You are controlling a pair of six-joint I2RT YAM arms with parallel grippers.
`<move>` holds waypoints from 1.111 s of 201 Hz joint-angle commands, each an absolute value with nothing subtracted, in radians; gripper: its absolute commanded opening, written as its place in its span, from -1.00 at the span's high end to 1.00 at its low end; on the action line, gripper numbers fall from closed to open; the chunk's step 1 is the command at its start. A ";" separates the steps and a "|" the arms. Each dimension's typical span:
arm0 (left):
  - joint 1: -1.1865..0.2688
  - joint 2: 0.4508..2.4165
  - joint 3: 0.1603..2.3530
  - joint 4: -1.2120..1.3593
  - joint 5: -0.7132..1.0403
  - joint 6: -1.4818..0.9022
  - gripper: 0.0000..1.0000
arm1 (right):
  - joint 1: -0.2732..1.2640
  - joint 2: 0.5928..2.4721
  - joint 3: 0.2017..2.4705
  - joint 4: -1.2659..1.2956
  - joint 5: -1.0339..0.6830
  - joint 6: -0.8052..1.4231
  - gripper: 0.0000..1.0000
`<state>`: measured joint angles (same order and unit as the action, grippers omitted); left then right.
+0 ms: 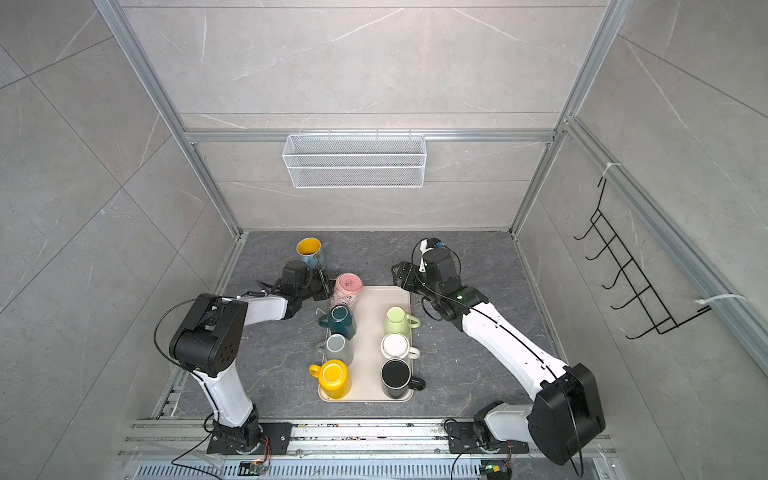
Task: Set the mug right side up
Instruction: 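Lift the pink mug off the tray with the left gripper, tilting it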
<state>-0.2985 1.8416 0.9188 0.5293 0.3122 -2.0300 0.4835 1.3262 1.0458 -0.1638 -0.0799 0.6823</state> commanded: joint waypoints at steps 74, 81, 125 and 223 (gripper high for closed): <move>-0.296 1.737 1.093 0.578 0.374 -1.692 1.00 | 0.480 1.306 1.031 -0.164 -0.093 0.695 -0.54; -0.296 1.726 1.101 0.563 0.378 -1.654 1.00 | 0.480 1.307 1.031 -0.163 -0.094 0.696 -0.54; -0.298 1.641 1.218 0.400 0.426 -1.297 1.00 | 0.480 1.310 1.037 -0.164 -0.116 0.693 -0.49; -0.436 1.361 1.196 0.229 0.347 -0.328 1.00 | 0.480 1.331 1.108 -0.176 -0.207 0.640 -0.11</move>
<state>-0.3611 1.4990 1.1851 0.1997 0.3916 -0.7357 0.4835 1.3262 1.0554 -0.1680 -0.1635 0.6704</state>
